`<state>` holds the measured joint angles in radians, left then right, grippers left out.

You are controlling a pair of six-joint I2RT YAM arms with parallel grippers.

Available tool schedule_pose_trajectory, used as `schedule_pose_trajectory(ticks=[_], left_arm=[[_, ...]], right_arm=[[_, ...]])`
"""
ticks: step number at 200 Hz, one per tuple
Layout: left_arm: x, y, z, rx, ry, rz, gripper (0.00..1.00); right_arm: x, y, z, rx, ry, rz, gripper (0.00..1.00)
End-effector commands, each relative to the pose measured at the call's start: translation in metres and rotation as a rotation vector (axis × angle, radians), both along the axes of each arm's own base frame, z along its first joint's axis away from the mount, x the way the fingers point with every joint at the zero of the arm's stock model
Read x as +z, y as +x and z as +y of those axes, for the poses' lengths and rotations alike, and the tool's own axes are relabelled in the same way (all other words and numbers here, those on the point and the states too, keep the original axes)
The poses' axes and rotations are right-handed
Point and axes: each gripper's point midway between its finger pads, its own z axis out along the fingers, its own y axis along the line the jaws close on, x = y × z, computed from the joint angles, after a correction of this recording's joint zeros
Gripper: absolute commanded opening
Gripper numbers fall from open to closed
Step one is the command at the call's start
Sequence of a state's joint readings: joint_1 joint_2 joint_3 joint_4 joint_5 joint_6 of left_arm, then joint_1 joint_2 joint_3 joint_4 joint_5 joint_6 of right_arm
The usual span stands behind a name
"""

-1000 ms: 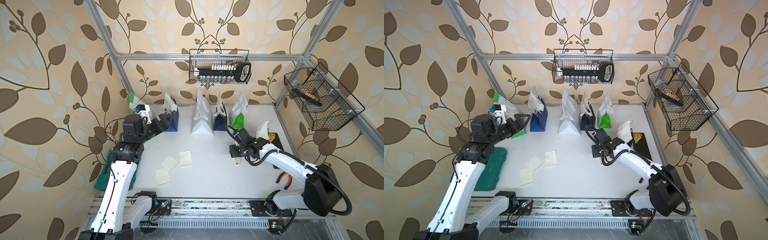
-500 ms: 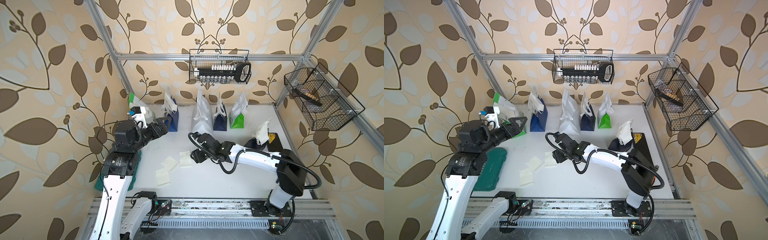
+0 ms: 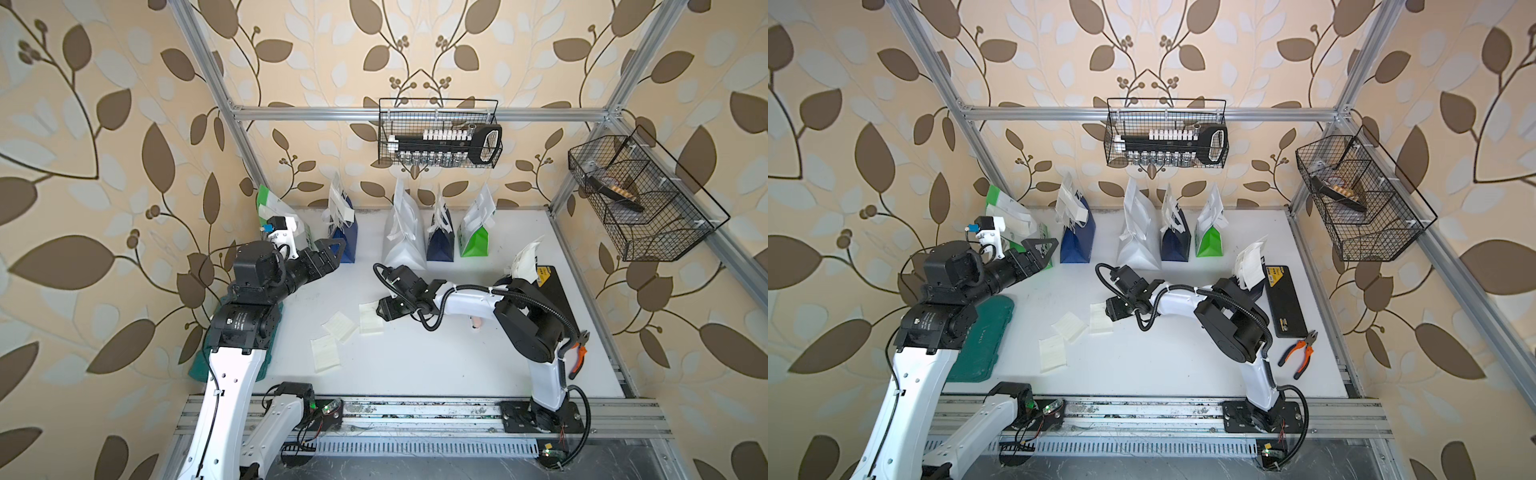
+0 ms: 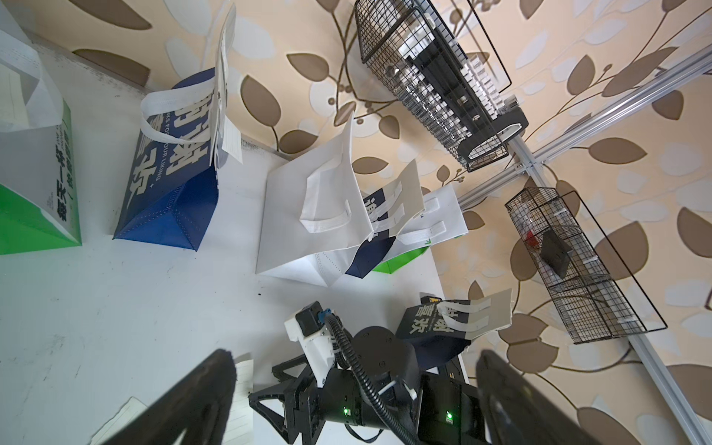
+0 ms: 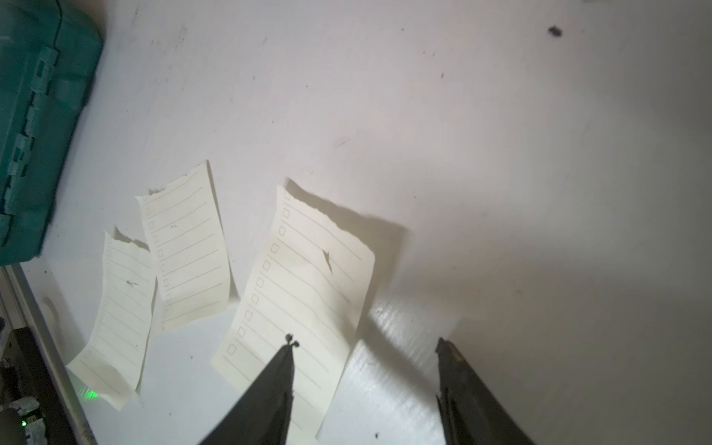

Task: Staple the receipts to the bags
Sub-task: Pick up the receipt from the center of the board.

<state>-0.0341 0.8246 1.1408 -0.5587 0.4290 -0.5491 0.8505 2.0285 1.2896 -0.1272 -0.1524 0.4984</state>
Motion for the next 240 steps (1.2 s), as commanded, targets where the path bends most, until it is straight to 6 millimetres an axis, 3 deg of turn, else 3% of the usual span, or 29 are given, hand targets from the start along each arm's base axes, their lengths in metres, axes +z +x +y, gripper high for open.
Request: schedule_pose_trajectory(ticks=[1, 61, 138, 165, 198, 219, 240], left_arm=[[0.006, -0.002, -0.006, -0.036, 0.017, -0.032, 0.97], [0.005, -0.001, -0.005, -0.033, 0.026, -0.029, 0.97], [0.003, 0.003, -0.006, -0.04, 0.02, -0.027, 0.97], [0.005, 0.003, -0.009, -0.054, 0.015, -0.031, 0.97], [0.008, 0.007, -0.01, -0.068, 0.026, -0.038, 0.98], [0.007, 0.019, -0.02, -0.122, 0.019, -0.02, 0.96], [-0.001, 0.031, -0.049, -0.171, 0.119, -0.016, 0.96]], right_arm=[[0.004, 0.006, 0.02, 0.019, 0.063, 0.005, 0.55], [-0.016, 0.009, 0.025, 0.023, 0.025, 0.043, 0.48], [-0.007, 0.011, 0.034, 0.049, 0.068, 0.013, 0.14], [0.013, 0.013, 0.031, 0.057, 0.085, -0.051, 0.0], [0.052, 0.005, 0.02, 0.069, 0.098, -0.145, 0.0], [0.08, -0.013, -0.005, 0.033, 0.085, -0.216, 0.0], [0.107, -0.032, -0.037, -0.019, 0.093, -0.263, 0.0]])
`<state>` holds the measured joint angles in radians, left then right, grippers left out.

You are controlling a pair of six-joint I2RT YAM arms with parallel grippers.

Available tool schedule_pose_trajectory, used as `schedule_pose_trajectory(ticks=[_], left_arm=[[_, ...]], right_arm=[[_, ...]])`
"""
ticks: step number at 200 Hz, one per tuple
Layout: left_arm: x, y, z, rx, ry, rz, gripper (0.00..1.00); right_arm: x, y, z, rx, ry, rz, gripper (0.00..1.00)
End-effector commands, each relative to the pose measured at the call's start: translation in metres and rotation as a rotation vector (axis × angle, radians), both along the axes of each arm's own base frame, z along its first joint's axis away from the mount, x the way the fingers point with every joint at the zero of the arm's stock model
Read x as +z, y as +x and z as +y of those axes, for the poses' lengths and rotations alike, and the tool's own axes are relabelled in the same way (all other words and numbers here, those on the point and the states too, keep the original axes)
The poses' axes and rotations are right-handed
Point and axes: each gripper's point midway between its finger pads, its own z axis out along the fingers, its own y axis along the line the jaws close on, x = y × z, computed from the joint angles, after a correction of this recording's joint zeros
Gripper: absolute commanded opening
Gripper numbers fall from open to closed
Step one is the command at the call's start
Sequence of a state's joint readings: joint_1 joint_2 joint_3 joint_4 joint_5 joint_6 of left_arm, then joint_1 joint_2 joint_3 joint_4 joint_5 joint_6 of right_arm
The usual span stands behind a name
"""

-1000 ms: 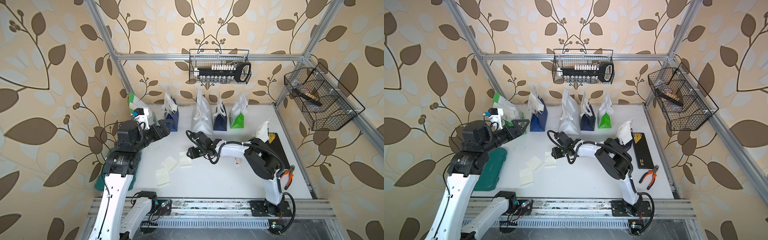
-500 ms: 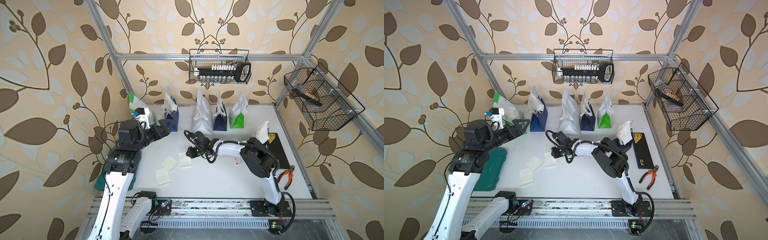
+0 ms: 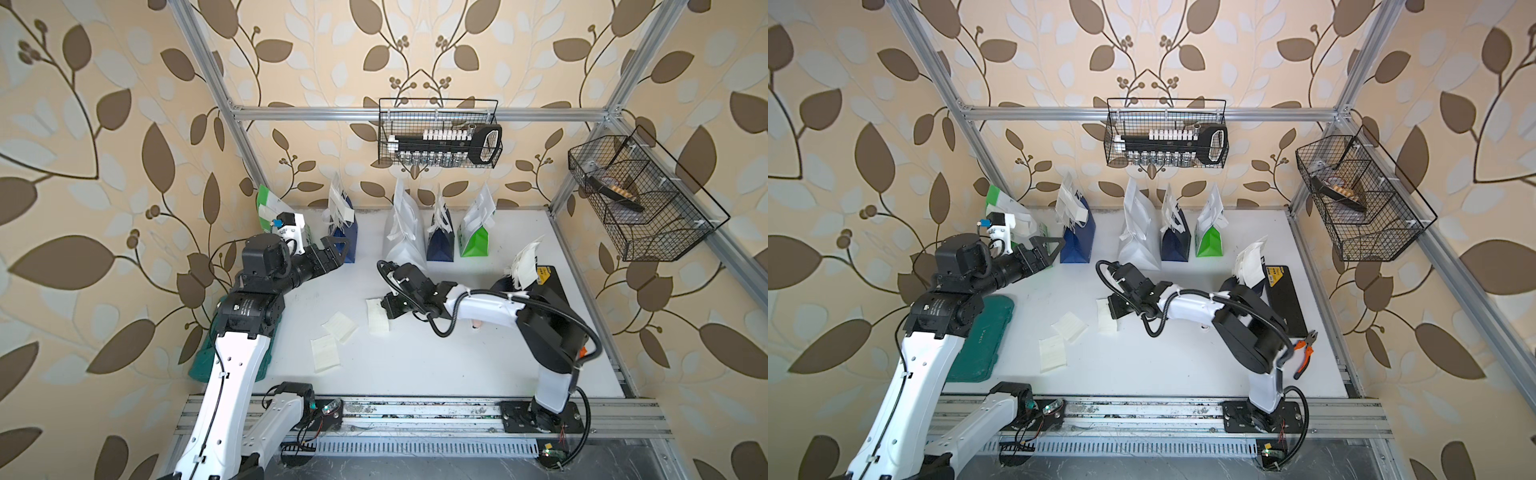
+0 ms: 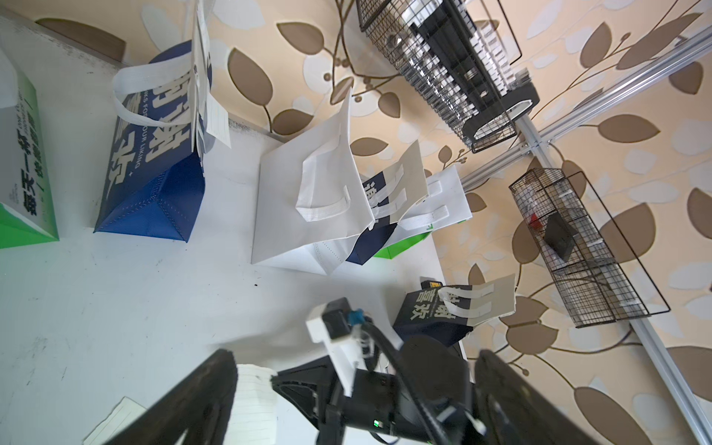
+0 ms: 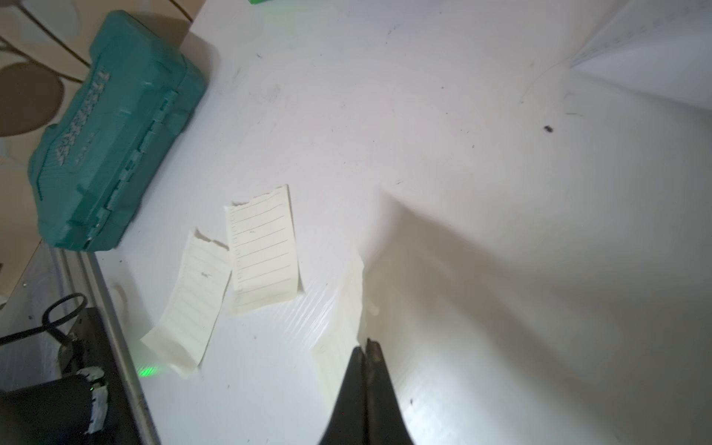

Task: Staple the receipts to the bags
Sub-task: Pick up the receipt from the center of the board, then pick up the takeout bag at the center of the board.

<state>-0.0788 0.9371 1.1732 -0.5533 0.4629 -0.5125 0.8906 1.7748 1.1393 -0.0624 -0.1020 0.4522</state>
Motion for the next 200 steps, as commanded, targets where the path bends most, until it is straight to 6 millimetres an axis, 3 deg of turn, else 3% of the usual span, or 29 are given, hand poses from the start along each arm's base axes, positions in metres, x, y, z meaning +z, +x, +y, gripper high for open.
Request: schedule_pose_trajectory(ticks=[1, 18, 43, 64, 68, 105, 130, 170, 200], left_arm=[[0.012, 0.011, -0.032, -0.091, 0.098, -0.077, 0.96], [0.004, 0.03, -0.053, -0.091, 0.193, -0.075, 0.95], [-0.016, 0.079, -0.062, -0.047, 0.252, -0.015, 0.9], [-0.009, 0.115, -0.072, -0.036, 0.273, -0.033, 0.83], [-0.019, 0.127, -0.074, -0.026, 0.287, -0.009, 0.83], [-0.037, 0.18, -0.09, -0.015, 0.337, 0.02, 0.8], [-0.059, 0.199, -0.099, -0.019, 0.349, 0.057, 0.78], [-0.076, 0.212, -0.122, -0.053, 0.33, 0.061, 0.63], [-0.087, 0.218, -0.121, -0.037, 0.358, 0.082, 0.5]], right_arm=[[0.036, -0.01, -0.03, -0.065, 0.011, -0.099, 0.0], [0.056, -0.024, -0.058, -0.099, -0.002, -0.134, 0.0], [0.08, -0.043, -0.094, -0.139, -0.009, -0.176, 0.0], [0.091, -0.057, -0.114, -0.152, 0.002, -0.202, 0.0], [0.093, -0.058, -0.118, -0.156, 0.003, -0.207, 0.0], [0.108, -0.069, -0.148, -0.201, 0.006, -0.253, 0.0], [0.118, -0.073, -0.158, -0.208, 0.015, -0.279, 0.0], [0.127, -0.075, -0.168, -0.216, 0.011, -0.309, 0.0], [0.13, -0.075, -0.176, -0.238, 0.011, -0.323, 0.0]])
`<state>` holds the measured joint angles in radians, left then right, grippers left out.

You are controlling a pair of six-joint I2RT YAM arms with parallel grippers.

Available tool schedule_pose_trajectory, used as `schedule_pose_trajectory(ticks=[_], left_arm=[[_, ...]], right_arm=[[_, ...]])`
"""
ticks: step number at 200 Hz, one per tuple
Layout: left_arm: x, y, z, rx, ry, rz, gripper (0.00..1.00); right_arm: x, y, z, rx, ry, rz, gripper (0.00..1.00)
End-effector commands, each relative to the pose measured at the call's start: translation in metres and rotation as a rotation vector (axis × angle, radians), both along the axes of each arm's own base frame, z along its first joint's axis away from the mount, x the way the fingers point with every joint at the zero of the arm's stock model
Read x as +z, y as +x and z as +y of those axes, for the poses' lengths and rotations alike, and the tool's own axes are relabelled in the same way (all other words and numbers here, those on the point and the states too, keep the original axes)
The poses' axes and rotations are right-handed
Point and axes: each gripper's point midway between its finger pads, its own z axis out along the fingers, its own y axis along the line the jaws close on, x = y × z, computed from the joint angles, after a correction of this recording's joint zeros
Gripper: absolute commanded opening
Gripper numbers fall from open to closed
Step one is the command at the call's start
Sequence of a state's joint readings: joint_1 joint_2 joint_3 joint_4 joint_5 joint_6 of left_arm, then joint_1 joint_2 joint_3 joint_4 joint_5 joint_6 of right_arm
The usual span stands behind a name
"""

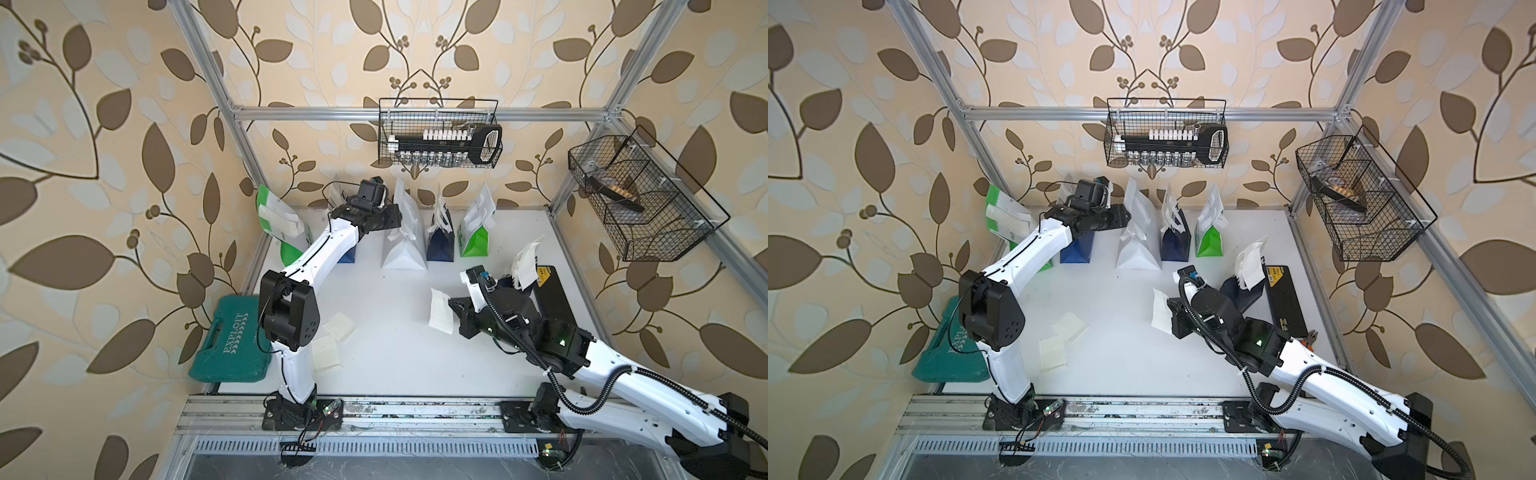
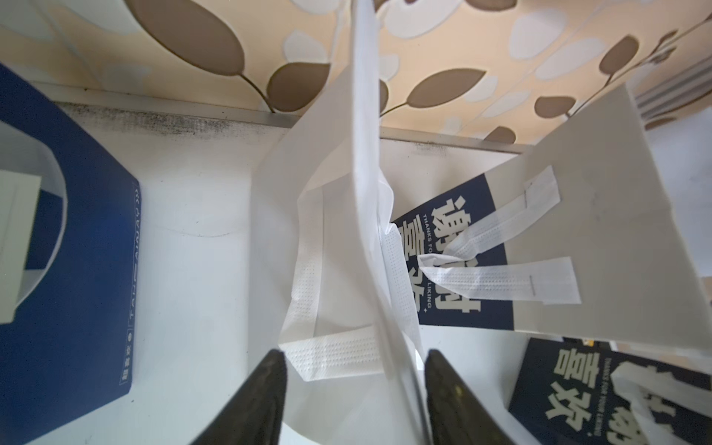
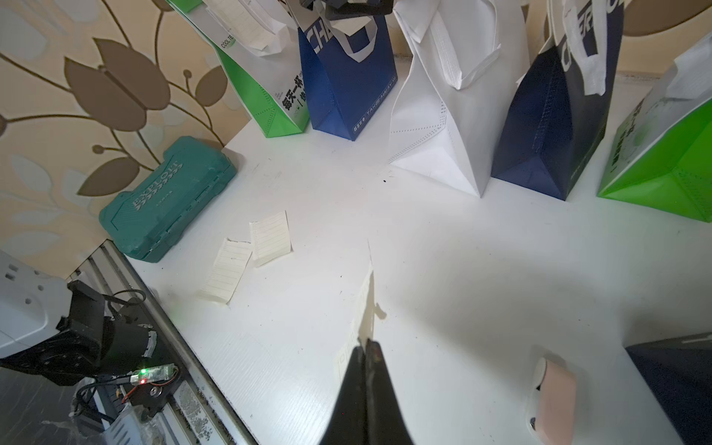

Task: Staple the receipts to the bags
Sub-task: Pick up the takeout bag at the center of the board.

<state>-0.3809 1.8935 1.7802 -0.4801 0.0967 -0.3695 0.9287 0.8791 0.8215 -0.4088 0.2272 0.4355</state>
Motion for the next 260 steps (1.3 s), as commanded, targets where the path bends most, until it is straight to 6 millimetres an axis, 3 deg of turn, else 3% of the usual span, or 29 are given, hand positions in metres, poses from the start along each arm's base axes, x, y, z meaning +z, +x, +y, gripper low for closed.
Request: schedule_pose_trajectory(ticks=[1, 62, 104, 114, 148, 169, 181, 187, 222, 260], left_arm=[[0.023, 0.009, -0.003, 0.006, 0.006, -0.076, 0.49], [0.02, 0.012, 0.006, 0.045, 0.05, -0.07, 0.24], [0.047, -0.004, 0.019, 0.07, 0.059, -0.111, 0.07], [0.058, -0.014, 0.019, 0.059, 0.047, -0.115, 0.0], [0.092, -0.06, 0.022, 0.033, 0.011, -0.157, 0.0], [0.111, -0.095, 0.033, 0.04, 0.015, -0.172, 0.0], [0.111, -0.115, 0.034, 0.022, 0.023, -0.152, 0.0], [0.124, -0.13, 0.038, 0.011, 0.018, -0.171, 0.0], [0.128, -0.188, 0.039, -0.175, 0.058, -0.187, 0.0], [0.087, -0.224, 0.017, -0.497, 0.118, -0.186, 0.0]], right_arm=[[-0.005, 0.0, -0.012, -0.028, -0.036, -0.012, 0.0], [0.003, 0.001, -0.02, -0.046, -0.032, -0.036, 0.0], [0.009, 0.001, -0.024, -0.061, -0.024, -0.053, 0.0], [0.011, 0.001, -0.025, -0.063, -0.022, -0.056, 0.0], [0.015, 0.001, -0.027, -0.07, -0.011, -0.067, 0.0], [0.017, 0.001, -0.029, -0.073, -0.011, -0.072, 0.0], [0.019, 0.0, -0.031, -0.078, -0.011, -0.074, 0.0], [0.02, -0.001, -0.032, -0.079, -0.007, -0.077, 0.0], [0.034, -0.005, -0.041, -0.079, -0.001, -0.11, 0.0], [0.058, -0.013, -0.049, -0.051, 0.007, -0.173, 0.0]])
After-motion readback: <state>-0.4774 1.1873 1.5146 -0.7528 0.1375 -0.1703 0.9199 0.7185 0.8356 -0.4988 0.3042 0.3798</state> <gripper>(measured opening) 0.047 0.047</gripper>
